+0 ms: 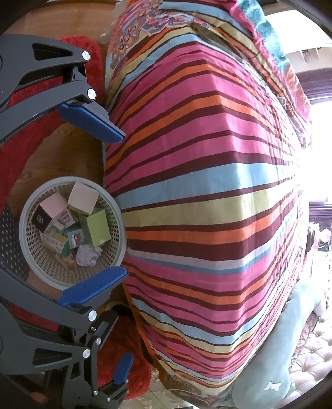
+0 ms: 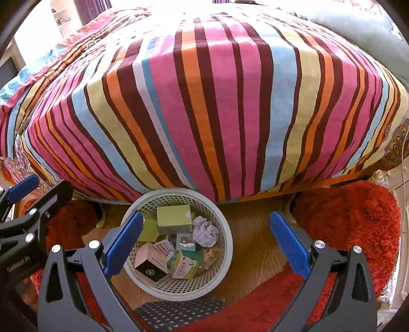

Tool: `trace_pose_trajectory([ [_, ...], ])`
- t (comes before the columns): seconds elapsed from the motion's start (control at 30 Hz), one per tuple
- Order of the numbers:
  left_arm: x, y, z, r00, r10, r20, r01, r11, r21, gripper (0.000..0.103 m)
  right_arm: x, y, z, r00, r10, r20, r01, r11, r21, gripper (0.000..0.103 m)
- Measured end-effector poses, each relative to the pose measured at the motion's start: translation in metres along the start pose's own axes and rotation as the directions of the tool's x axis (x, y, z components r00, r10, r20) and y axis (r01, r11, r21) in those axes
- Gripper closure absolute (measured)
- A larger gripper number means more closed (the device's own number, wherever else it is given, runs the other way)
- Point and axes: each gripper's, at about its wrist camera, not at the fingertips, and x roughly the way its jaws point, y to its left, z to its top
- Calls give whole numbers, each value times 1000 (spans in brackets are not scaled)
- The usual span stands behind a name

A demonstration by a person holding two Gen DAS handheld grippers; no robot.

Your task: Collect trash

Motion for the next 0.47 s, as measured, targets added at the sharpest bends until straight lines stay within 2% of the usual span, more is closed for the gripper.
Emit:
trace_pose_trajectory([
  [0.23, 3, 2, 0, 999, -35, -9, 35, 999, -18, 9, 3, -1, 0, 1000, 2, -7, -1, 1000, 5, 8],
  [0.47, 6, 2, -1, 1000, -8, -27, 7, 1000, -13, 9, 4, -2, 0, 1000, 2, -7, -2, 1000, 4, 8],
])
